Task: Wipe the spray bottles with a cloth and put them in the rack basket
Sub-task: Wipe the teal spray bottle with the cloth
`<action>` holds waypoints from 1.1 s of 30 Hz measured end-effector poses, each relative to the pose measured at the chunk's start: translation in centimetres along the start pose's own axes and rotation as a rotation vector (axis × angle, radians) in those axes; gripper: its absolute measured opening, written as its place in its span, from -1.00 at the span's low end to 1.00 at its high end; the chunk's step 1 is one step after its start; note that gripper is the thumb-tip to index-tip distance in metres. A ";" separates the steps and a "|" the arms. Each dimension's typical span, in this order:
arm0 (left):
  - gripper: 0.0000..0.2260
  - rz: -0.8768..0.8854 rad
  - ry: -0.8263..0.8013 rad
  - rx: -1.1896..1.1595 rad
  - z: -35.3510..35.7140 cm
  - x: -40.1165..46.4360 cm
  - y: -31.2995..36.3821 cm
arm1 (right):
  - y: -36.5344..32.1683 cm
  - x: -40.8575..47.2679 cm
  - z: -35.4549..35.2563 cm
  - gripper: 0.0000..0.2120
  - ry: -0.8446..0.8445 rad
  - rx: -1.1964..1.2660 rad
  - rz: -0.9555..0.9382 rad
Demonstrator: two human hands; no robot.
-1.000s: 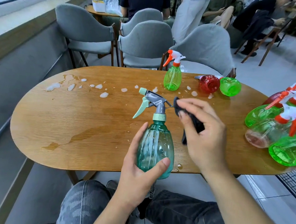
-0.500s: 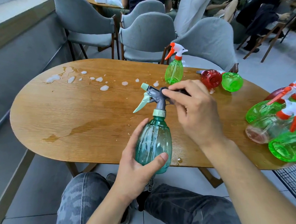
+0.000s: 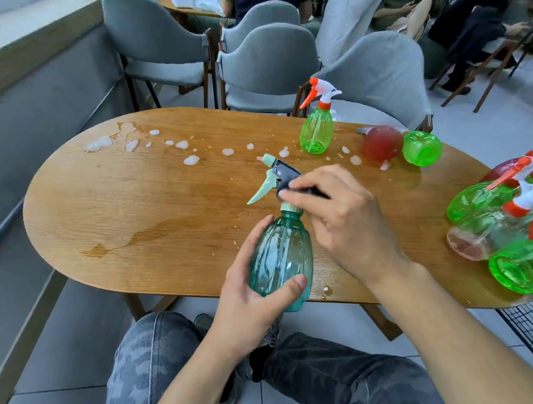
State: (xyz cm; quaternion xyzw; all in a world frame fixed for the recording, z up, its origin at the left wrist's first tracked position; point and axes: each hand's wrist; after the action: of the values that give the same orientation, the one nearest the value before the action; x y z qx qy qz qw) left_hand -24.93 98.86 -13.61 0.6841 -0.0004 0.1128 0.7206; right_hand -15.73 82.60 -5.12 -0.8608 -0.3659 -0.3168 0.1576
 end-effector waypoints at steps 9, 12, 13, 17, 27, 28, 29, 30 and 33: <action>-0.27 0.004 -0.041 0.029 0.4 -0.4 0.1 | -1.0 1.5 0.3 -0.65 0.033 -0.021 -0.005; -0.25 0.012 -0.058 0.062 0.6 -0.6 0.4 | -0.2 2.4 -0.1 -0.73 0.167 -0.053 0.124; -0.25 0.010 -0.057 0.057 0.6 -0.6 0.5 | -0.1 2.6 -0.3 -0.73 0.180 -0.060 0.149; -0.24 0.013 -0.017 0.059 0.5 -0.1 0.0 | -1.7 1.5 0.5 -0.66 -0.013 -0.025 -0.090; -0.26 0.038 -0.009 0.081 0.6 -0.2 0.7 | -2.0 1.2 0.7 -0.62 0.040 -0.005 -0.075; -0.27 0.033 -0.001 0.081 0.5 -0.2 0.7 | -2.3 0.9 0.8 -0.61 0.003 0.004 -0.127; -0.27 0.023 -0.001 0.072 0.4 -0.3 0.6 | -2.2 0.8 0.8 -0.61 0.000 0.004 -0.124; -0.27 0.015 -0.008 0.056 0.2 -0.3 0.6 | -1.9 0.9 0.6 -0.63 0.026 0.002 -0.068; -0.28 -0.003 -0.019 0.025 -0.1 -0.8 0.5 | 0.1 2.1 -0.4 -0.73 0.165 0.037 0.218</action>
State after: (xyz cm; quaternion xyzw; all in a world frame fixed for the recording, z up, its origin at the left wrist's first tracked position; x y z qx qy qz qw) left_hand -25.80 98.87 -13.26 0.6941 -0.0049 0.1049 0.7122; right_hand -14.69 83.45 -3.40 -0.8634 -0.2616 -0.3607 0.2367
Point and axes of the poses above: each hand's wrist, its own x-axis towards the middle knuckle, its own z-axis out of the palm, y = z × x, and after that the axes turned 6 degrees about y, right-handed
